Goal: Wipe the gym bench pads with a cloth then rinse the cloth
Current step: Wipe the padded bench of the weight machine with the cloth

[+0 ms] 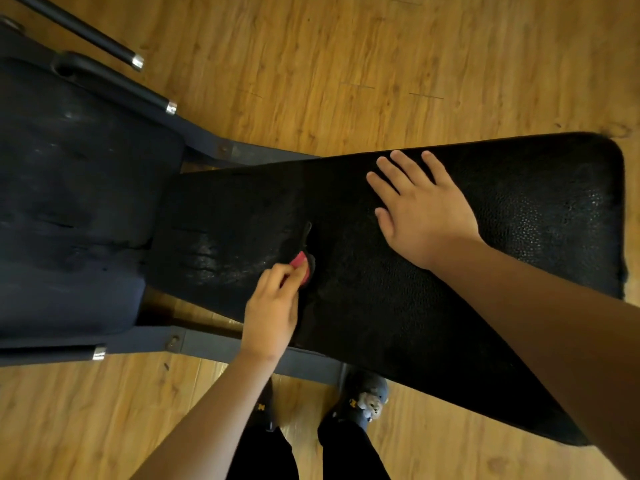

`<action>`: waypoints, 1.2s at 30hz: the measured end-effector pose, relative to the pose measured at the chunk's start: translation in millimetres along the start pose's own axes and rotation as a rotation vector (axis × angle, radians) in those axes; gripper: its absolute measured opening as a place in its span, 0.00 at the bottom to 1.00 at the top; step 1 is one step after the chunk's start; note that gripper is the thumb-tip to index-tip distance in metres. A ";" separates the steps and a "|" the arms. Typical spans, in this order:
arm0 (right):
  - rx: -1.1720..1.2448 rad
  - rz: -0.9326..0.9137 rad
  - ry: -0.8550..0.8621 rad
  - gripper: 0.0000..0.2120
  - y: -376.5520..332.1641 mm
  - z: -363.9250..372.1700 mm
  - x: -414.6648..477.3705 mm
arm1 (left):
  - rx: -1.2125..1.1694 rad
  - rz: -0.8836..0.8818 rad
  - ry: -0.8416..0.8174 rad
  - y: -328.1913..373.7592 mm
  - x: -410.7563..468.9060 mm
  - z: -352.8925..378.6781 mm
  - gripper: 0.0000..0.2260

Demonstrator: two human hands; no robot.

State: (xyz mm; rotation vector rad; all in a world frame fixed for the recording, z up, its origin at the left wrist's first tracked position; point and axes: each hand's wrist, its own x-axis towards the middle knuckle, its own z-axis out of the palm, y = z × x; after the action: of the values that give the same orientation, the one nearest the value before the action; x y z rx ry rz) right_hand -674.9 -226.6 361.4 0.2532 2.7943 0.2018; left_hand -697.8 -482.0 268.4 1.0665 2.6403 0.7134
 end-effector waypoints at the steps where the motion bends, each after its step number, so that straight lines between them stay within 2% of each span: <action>1: 0.001 0.003 0.003 0.27 0.1 -0.3 0.2 | 0.010 0.004 0.008 -2.6 0.7 1.5 0.19; 6: 0.000 0.003 0.011 0.27 0.3 0.9 0.0 | -0.094 -0.215 0.104 31.0 -1.0 4.4 0.21; 11: -0.005 0.004 0.013 0.27 -0.5 0.3 0.7 | -0.122 0.130 0.061 89.7 -13.9 3.0 0.19; 18: -0.031 0.015 0.003 0.27 -3.4 -2.8 -0.9 | 0.009 0.222 0.061 48.7 -8.1 2.2 0.19; 24: -0.001 0.042 -0.026 0.26 -27.5 -7.5 -6.2 | 0.067 0.008 0.061 7.5 -17.0 0.4 0.19; 29: 0.118 -0.164 -0.015 0.25 -108.0 0.8 -4.4 | 0.127 -0.030 0.057 -15.1 -19.5 1.7 0.18; 33: 0.074 -0.066 -0.108 0.26 -119.1 22.9 8.0 | 0.077 -0.150 0.047 -38.3 -22.5 2.4 0.20; 36: 0.039 -0.054 -0.107 0.27 -120.9 31.0 9.9 | 0.015 -0.212 0.037 -40.2 -21.3 4.1 0.20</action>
State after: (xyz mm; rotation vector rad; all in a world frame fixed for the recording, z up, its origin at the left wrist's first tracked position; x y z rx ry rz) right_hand -692.0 -339.0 309.0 0.1911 2.6968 0.1171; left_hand -705.1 -520.4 244.7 0.7681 2.7388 0.6751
